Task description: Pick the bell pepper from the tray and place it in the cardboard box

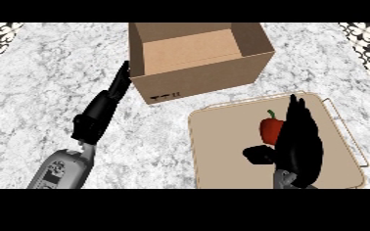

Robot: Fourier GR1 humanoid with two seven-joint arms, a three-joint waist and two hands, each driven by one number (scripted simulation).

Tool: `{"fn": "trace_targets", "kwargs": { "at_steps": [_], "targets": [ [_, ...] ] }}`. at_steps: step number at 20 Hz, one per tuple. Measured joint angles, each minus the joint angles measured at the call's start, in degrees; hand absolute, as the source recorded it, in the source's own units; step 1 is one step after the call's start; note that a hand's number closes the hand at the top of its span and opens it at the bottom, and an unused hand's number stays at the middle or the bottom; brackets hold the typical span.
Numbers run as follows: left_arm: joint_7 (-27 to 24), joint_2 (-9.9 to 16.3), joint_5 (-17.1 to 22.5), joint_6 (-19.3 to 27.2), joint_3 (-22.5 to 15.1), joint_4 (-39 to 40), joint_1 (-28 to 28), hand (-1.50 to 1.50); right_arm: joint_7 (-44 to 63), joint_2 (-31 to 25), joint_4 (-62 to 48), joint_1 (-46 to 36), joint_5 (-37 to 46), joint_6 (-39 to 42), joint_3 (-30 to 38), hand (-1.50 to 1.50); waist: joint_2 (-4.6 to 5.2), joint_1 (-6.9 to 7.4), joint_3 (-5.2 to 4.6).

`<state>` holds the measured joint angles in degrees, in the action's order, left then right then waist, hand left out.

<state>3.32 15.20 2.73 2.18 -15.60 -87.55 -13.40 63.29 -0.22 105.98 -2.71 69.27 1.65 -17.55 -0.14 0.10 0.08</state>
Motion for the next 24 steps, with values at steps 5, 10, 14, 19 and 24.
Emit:
{"fn": "trace_targets", "kwargs": {
  "at_steps": [5, 10, 14, 19, 24],
  "targets": [
    [0.33, -0.23, -0.61, -1.65, 0.94, -0.92, 0.79, 0.0, -1.16, 0.03, -2.46, -0.66, -1.63, 0.02, 2.39, -1.5, 0.01, -0.01, -0.01],
    [2.08, -1.45, -1.66, -2.32, 1.51, -1.23, 0.56, 0.0, -1.66, 0.04, -5.33, -0.75, -1.17, -0.78, 3.76, -1.5, 0.06, -0.05, -0.04],
    [-0.25, -2.14, -2.14, -3.52, 2.55, -0.17, 1.07, 0.0, -2.01, 0.05, -7.97, -0.62, -0.77, -1.89, 4.3, -1.5, -0.03, -0.06, -0.02],
    [-0.86, -3.48, -3.48, -4.37, 3.69, 0.96, 0.75, 0.0, -2.42, 0.22, -8.84, -1.01, -1.8, -2.32, 4.5, 1.5, -0.19, -0.09, -0.11],
    [-0.44, -3.81, -4.41, -5.44, 4.29, -0.1, 1.93, 0.0, -4.43, -0.05, -10.62, -1.76, -0.91, -2.36, 4.12, 1.5, -0.33, -0.01, -0.26]
  ]
}}
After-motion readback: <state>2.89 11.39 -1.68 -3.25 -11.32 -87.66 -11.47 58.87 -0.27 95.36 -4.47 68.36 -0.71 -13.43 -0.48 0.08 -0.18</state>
